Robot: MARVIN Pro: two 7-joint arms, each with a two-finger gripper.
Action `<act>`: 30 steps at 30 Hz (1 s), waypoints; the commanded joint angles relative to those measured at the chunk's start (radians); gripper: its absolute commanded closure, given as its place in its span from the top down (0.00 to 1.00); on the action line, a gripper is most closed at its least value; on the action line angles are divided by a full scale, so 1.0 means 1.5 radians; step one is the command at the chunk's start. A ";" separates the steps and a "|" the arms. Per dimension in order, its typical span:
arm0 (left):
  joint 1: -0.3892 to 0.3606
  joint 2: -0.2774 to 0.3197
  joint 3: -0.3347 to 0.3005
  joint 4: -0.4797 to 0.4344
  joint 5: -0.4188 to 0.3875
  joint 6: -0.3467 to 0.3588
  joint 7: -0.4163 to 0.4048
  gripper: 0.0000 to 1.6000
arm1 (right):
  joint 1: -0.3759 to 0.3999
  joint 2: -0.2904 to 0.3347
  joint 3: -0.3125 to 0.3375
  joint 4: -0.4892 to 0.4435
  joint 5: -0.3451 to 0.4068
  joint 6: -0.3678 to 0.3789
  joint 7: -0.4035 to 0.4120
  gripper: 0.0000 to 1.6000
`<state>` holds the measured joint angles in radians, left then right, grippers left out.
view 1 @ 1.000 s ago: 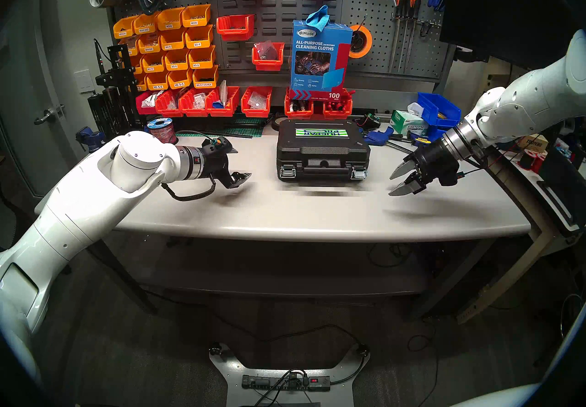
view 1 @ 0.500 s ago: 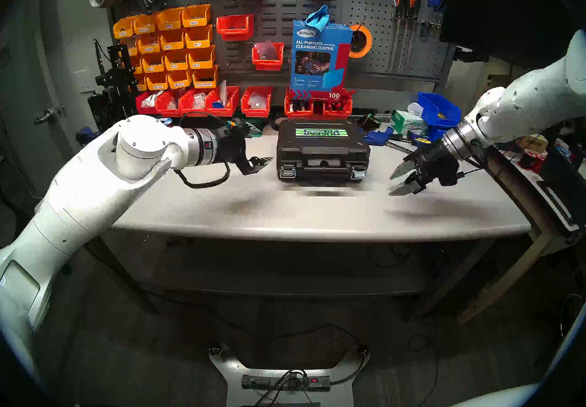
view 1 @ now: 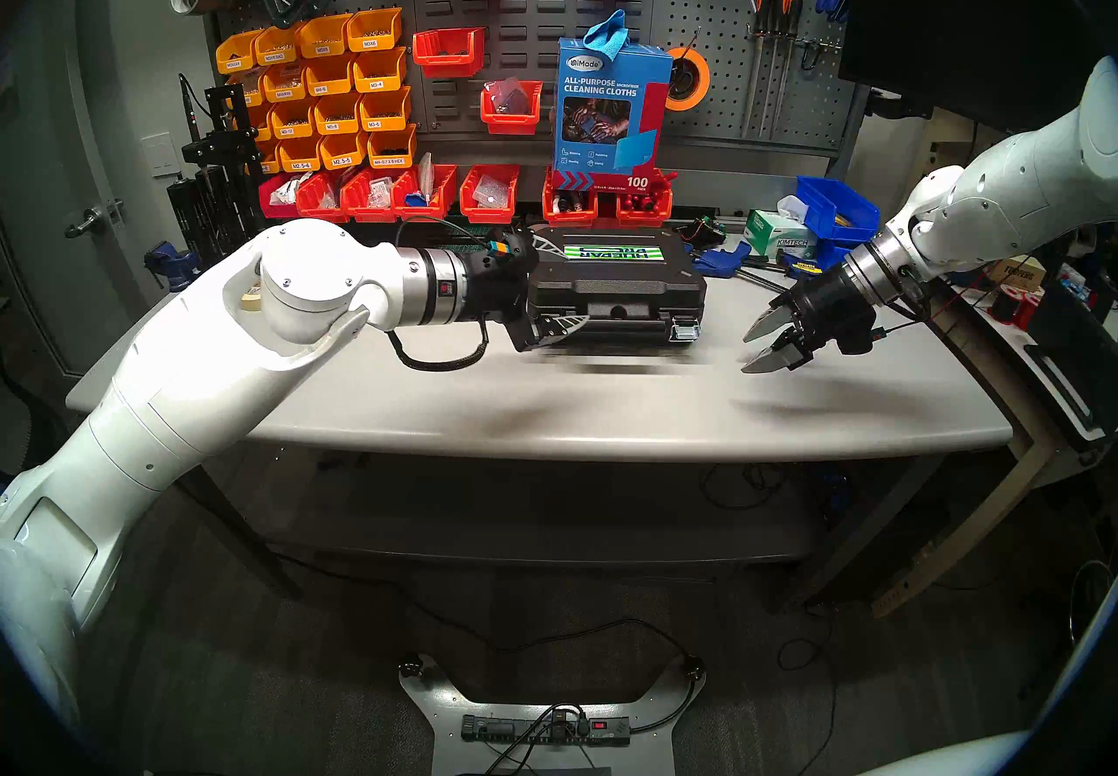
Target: Open the tool box
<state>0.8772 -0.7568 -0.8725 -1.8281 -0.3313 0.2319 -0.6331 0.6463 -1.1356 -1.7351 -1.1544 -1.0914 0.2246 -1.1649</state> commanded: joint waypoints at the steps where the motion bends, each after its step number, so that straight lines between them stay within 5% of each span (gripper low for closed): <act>1: -0.009 -0.043 0.025 0.011 0.023 -0.025 0.007 1.00 | 0.005 -0.002 -0.001 0.001 -0.001 0.001 0.001 1.00; 27: -0.014 -0.129 0.088 0.079 0.111 -0.017 0.123 1.00 | 0.005 -0.002 -0.001 0.000 -0.001 0.001 0.002 1.00; 28: -0.015 -0.131 0.089 0.082 0.112 -0.017 0.123 0.85 | 0.005 -0.002 -0.001 0.000 -0.002 0.001 0.002 1.00; 29: -0.016 -0.133 0.089 0.082 0.112 -0.014 0.123 0.55 | 0.005 -0.002 -0.001 0.000 -0.002 0.001 0.002 1.00; 30: -0.017 -0.134 0.090 0.084 0.110 -0.014 0.120 0.00 | 0.005 -0.002 -0.001 0.000 -0.002 0.001 0.002 1.00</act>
<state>0.8765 -0.9259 -0.7307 -1.7001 -0.1619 0.1989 -0.4601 0.6463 -1.1356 -1.7351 -1.1545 -1.0915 0.2248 -1.1647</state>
